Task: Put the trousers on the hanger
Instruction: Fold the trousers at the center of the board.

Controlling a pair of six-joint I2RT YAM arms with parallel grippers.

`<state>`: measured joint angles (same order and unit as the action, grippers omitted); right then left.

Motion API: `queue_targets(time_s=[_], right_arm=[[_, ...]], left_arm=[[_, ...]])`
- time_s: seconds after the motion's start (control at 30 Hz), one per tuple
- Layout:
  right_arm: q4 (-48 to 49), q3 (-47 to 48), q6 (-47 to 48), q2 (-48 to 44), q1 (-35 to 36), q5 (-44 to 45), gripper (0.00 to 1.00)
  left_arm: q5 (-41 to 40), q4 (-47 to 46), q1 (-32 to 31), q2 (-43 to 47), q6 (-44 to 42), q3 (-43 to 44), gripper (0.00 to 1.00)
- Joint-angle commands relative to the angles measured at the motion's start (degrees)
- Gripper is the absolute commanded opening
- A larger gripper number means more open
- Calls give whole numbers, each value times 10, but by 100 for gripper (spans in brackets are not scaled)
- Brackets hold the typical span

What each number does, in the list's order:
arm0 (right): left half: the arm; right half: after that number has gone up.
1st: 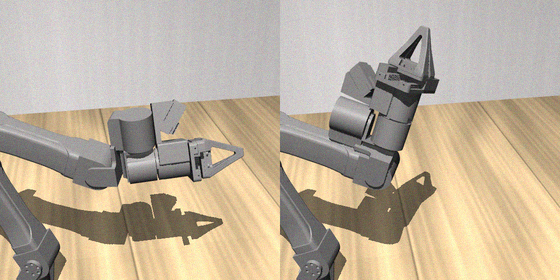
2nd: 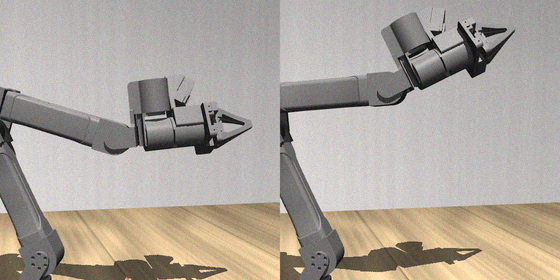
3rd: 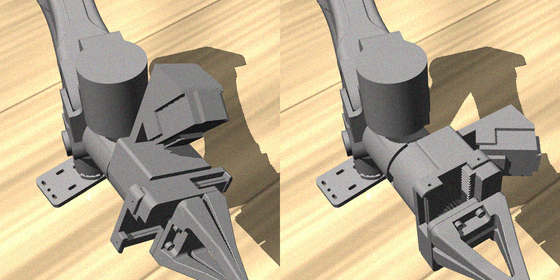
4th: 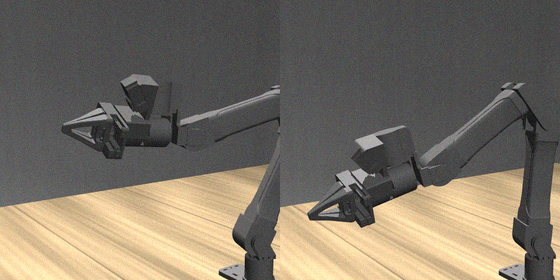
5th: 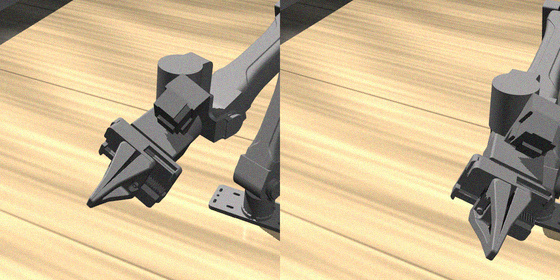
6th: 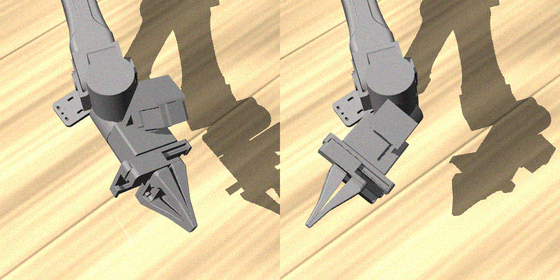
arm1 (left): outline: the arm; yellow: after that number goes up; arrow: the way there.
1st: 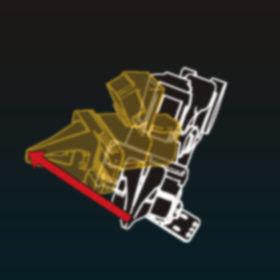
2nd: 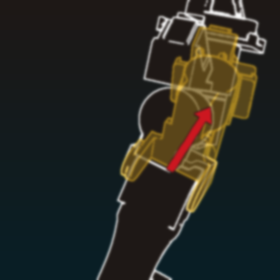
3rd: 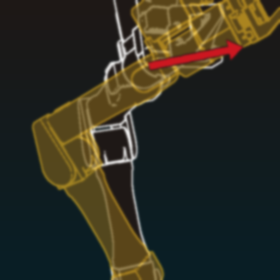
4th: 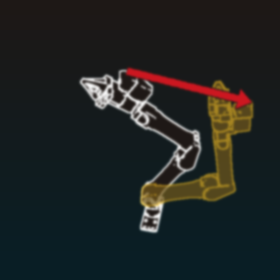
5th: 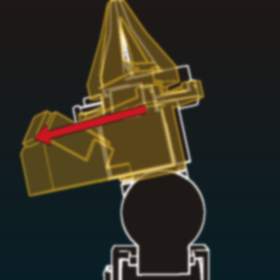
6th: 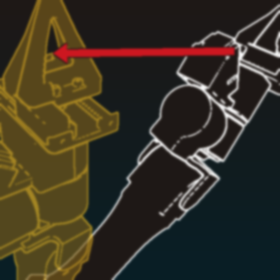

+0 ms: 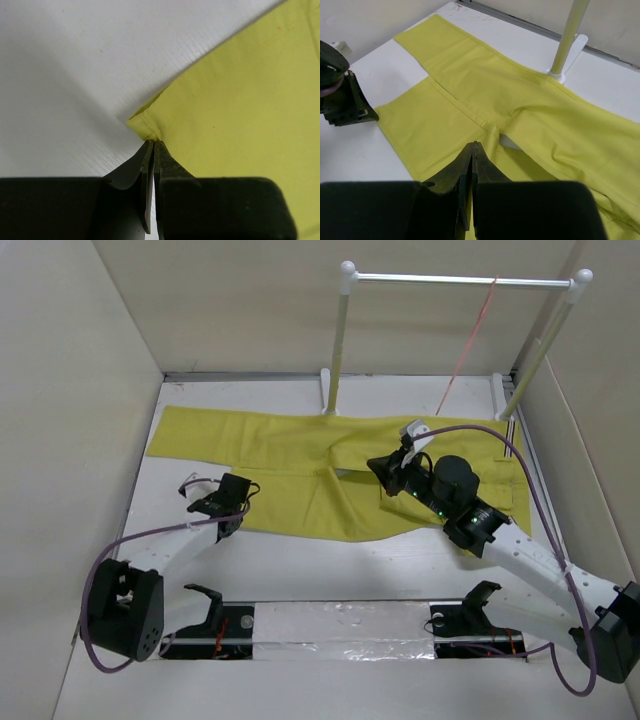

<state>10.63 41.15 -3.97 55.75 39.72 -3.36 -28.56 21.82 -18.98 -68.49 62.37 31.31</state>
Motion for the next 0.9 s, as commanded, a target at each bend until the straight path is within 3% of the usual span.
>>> queue_targets(time_s=[0.0, 0.2, 0.37, 0.4, 0.53, 0.6, 0.67, 0.7, 0.83, 0.87], right_arm=[[14, -5, -3, -3, 1, 12, 6], [19, -8, -3, 11, 1, 21, 17], [17, -13, -11, 24, 1, 69, 49], [17, -15, -15, 27, 1, 81, 62], [3, -29, -45, 31, -38, 151, 68], [-7, -51, -63, 27, -69, 157, 61], [-18, -72, -83, 17, -126, 131, 13], [-28, -90, -88, 13, -146, 124, 0], [-89, -134, -102, -25, -238, 126, 0], [-106, -140, -106, -43, -258, 139, 6]], left_arm=[[-29, 14, 4, 49, -35, 7, 0], [-56, 44, 4, 150, -66, 34, 0], [-90, 37, 4, 245, -149, 94, 0], [-91, 33, 4, 258, -180, 120, 0], [-102, 32, 4, 316, -254, 202, 0], [-111, 30, 4, 332, -282, 247, 0], [-112, 4, 4, 358, -322, 264, 0], [-109, -4, 4, 366, -336, 274, 0], [-104, -13, 4, 396, -374, 288, 0], [-106, -23, 4, 404, -379, 286, 0]])
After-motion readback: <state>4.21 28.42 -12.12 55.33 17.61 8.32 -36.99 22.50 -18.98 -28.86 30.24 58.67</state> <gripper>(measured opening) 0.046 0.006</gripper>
